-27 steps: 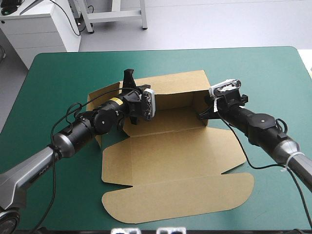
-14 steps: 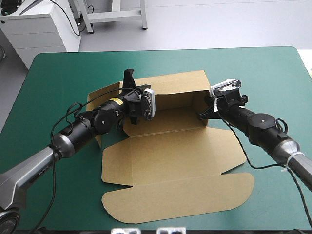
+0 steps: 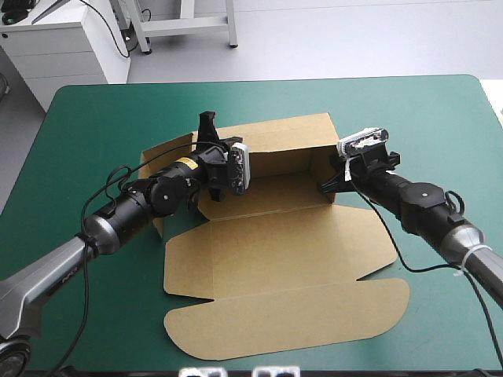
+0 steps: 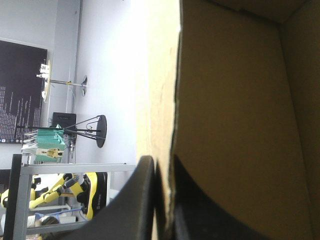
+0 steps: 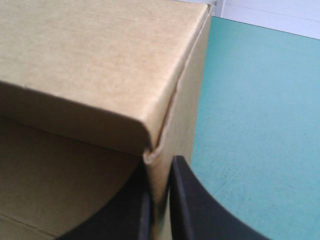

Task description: Fold the box

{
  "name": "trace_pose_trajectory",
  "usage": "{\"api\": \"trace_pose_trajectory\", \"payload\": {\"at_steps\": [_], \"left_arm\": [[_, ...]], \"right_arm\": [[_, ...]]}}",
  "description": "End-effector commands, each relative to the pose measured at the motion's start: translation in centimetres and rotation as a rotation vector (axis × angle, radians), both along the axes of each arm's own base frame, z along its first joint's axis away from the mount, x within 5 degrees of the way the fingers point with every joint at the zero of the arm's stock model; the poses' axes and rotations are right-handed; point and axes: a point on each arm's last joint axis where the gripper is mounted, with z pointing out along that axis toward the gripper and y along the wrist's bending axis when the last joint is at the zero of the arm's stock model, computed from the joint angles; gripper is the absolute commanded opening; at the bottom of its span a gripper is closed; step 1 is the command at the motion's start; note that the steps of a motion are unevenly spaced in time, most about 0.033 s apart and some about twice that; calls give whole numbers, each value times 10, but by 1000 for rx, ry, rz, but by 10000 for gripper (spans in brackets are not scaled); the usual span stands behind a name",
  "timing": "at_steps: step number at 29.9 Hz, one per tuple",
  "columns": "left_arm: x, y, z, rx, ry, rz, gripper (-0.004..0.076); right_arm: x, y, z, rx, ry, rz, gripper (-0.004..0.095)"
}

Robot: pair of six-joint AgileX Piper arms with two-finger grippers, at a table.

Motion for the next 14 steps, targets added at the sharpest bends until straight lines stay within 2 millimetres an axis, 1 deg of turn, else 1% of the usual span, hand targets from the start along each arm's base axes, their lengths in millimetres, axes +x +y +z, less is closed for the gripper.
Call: {"api": "trace_pose_trajectory", "payload": {"at_steps": [1, 2, 5, 7, 9, 11, 14], "left_arm": [[-14, 5, 31, -79, -29, -13, 89], [-17, 6, 35, -82, -29, -22, 117], [-34, 12, 50, -140, 3, -48, 244], [-46, 15, 59, -148, 20, -83, 336], [-59, 20, 68, -158, 33, -115, 410], [-69, 23, 74, -172, 53, -137, 450], [-83, 28, 80, -156, 68, -182, 460]], "right_arm": [[-5, 10, 19, 49, -41, 96, -19], [-5, 10, 19, 51, -41, 95, -18], [-5, 8, 19, 67, -33, 72, -18], [-4, 7, 19, 72, -31, 55, -18], [-4, 7, 19, 69, -33, 47, -18], [-3, 6, 19, 69, -33, 37, -18], [-3, 5, 19, 74, -31, 26, -18]]}}
